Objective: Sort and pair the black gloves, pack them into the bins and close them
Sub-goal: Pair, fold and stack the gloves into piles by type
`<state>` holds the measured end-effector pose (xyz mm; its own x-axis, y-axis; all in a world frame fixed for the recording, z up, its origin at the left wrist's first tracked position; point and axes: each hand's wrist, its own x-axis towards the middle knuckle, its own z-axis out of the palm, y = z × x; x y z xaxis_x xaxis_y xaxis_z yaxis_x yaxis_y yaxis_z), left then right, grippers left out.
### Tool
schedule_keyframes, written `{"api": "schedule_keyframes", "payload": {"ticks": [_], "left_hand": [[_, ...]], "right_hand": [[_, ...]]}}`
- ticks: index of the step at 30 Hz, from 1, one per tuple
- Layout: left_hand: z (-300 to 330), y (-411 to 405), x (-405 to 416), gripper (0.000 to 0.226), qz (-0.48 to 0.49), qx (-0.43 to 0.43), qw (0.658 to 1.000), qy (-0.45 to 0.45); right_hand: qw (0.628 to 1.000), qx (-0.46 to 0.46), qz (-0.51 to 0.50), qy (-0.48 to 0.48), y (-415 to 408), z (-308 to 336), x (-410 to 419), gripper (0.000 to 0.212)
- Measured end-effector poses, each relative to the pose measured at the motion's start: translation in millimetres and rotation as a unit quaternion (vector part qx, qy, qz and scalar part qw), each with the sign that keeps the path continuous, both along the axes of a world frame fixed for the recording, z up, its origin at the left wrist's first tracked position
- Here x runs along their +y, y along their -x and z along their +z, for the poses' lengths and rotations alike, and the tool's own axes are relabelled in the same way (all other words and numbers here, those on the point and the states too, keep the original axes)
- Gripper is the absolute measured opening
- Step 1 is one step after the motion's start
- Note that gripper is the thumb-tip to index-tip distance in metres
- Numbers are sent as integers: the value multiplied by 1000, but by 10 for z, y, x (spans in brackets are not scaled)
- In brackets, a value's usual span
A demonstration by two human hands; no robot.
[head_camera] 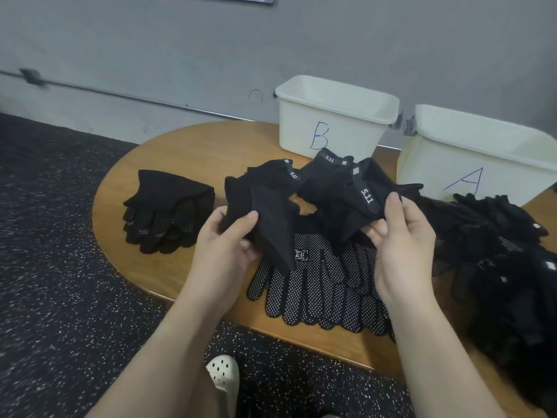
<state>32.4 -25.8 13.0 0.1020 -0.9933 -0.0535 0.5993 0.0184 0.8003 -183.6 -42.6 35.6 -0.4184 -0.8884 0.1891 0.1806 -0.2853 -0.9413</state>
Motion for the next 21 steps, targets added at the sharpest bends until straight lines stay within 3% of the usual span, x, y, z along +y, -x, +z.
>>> {"api": "schedule_keyframes", "payload": {"ticks": [6, 14, 18, 21], "left_hand": [[-111, -137, 41, 24, 58, -191, 979, -35], [-96, -378, 147, 66, 121, -347, 928, -64], [-89, -450, 211, 93, 114, -467, 875, -52], [-104, -435, 257, 88, 106, -598, 793, -38]], "right_hand": [[997, 71, -17, 22, -43, -54, -26, 29], [950, 291, -23, 106, -147, -45, 61, 18], [926, 364, 16, 102, -197, -91, 118, 16], [919, 379, 52, 97, -231, -120, 141, 19]]}}
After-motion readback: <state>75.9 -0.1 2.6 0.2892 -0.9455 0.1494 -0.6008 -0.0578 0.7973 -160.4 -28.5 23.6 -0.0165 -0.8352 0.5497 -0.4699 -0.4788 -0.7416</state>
